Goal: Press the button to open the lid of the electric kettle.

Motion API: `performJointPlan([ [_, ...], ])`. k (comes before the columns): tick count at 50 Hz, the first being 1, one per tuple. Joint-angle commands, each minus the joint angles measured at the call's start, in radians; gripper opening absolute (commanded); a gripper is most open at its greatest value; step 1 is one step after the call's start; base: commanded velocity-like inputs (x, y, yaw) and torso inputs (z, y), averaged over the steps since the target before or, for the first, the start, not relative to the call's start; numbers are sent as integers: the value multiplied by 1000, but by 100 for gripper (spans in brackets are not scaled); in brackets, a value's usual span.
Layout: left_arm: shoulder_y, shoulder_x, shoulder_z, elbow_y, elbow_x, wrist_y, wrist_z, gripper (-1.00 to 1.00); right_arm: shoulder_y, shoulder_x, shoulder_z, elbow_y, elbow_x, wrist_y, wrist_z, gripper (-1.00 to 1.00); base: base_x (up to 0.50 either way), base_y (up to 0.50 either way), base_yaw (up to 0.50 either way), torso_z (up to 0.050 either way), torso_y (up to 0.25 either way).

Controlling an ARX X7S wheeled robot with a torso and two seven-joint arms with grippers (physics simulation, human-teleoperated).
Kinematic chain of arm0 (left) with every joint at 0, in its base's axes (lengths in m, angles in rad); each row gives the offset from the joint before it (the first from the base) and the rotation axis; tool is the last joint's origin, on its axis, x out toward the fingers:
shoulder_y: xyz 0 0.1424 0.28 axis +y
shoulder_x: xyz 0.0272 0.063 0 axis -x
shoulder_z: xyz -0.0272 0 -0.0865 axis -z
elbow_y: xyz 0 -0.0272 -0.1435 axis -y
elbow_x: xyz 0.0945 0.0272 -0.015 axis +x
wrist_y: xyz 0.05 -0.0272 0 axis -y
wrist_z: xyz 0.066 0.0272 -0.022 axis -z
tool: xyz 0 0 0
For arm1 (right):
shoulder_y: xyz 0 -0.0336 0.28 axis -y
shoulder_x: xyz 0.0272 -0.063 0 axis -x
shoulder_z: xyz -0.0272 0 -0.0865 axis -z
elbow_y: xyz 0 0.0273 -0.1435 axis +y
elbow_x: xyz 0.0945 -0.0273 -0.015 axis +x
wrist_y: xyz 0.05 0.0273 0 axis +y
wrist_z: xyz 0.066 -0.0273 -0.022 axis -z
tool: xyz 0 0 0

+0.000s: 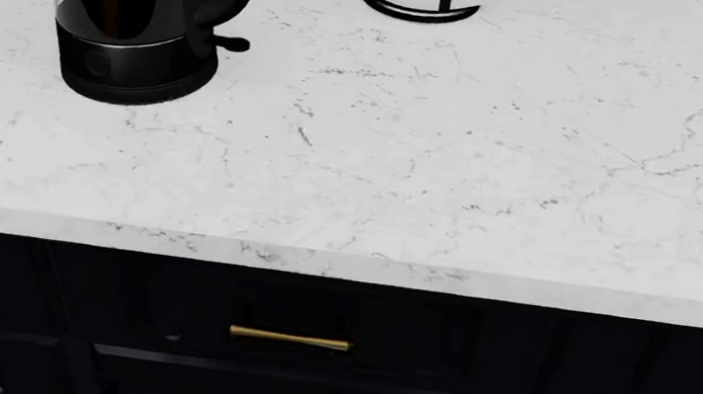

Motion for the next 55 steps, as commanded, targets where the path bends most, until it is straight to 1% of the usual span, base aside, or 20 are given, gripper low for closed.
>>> performJointPlan([
  [1, 0, -10, 11, 0, -10, 0, -11, 100, 0, 9, 0, 0, 9, 0, 0, 100, 0, 0, 0, 0, 0],
  [8, 21, -33, 33, 11, -46, 9, -35, 100, 3, 32, -40, 12, 39, -13, 41, 100, 0, 0, 0, 0, 0],
  [9, -18, -47, 26, -139, -52, 159, -14, 100, 3, 35, -43, 13, 41, -13, 44, 100, 0, 0, 0, 0, 0],
  [13, 22, -44, 41, -53, -54, 78, -45, 100, 0, 43, -53, 15, 54, -20, 54, 100, 0, 0, 0, 0, 0],
  [14, -127, -79, 69, -439, -47, 193, -126, 100, 61, 101, -168, 7, 55, 113, 161, 100, 0, 0, 0, 0, 0],
  [15, 29, -11, 10, -51, -5, 67, -10, 100, -1, 8, -11, 13, 19, -17, 13, 100, 0, 0, 0, 0, 0],
  [26, 24, -44, 58, -23, -40, 25, -36, 100, 10, 47, -49, 43, 69, -48, 45, 100, 0, 0, 0, 0, 0],
  [30, 57, -54, 76, 88, -32, -32, -54, 100, -22, 63, -64, -123, 54, 45, 69, 100, 0, 0, 0, 0, 0],
  [31, 68, -48, 62, 142, -70, -64, -56, 100, -28, 70, -66, -169, 47, 74, 75, 100, 0, 0, 0, 0, 0],
  [36, 93, -78, 59, 358, -71, -231, -81, 100, -47, 82, -52, -408, 94, 258, 93, 100, 0, 0, 0, 0, 0],
  [39, 65, -87, 65, 511, -90, -365, -88, 100, -22, 95, -57, -495, 108, 383, 100, 100, 0, 0, 0, 0, 0],
  [40, 38, -94, 80, 591, -96, -469, -88, 100, -8, 100, -55, -536, 115, 439, 105, 100, 0, 0, 0, 0, 0],
  [41, 27, -102, 92, 614, -86, -498, -91, 100, -2, 102, -55, -550, 115, 460, 111, 100, 0, 0, 0, 0, 0],
  [43, -27, -105, 98, 700, -106, -639, -92, 100, 24, 107, -37, -621, 141, 545, 119, 100, 0, 0, 0, 0, 0],
  [44, -77, -109, 104, 767, -129, -768, -86, 100, 40, 117, -38, -665, 142, 602, 125, 100, 0, 0, 0, 0, 0],
  [49, -204, -83, 71, 923, -203, -1062, -101, 100, 102, 141, -35, -766, 167, 764, 132, 100, 0, 0, 0, 0, 0],
  [52, -278, -81, 54, 965, -230, -1215, -104, 100, 152, 150, -19, -808, 192, 854, 132, 100, 0, 0, 0, 0, 0],
  [53, -331, -44, -5, 994, -265, -1313, -95, 100, 176, 154, -8, -826, 203, 896, 133, 100, 0, 0, 0, 0, 0],
  [54, -418, -46, -14, 1044, -283, -1443, -111, 100, 203, 159, 6, -846, 217, 947, 131, 100, 0, 0, 0, 0, 0],
  [55, -469, -61, -35, 1047, -365, -1498, -170, 100, 226, 171, 6, -862, 218, 980, 134, 100, 0, 0, 0, 0, 0],
])
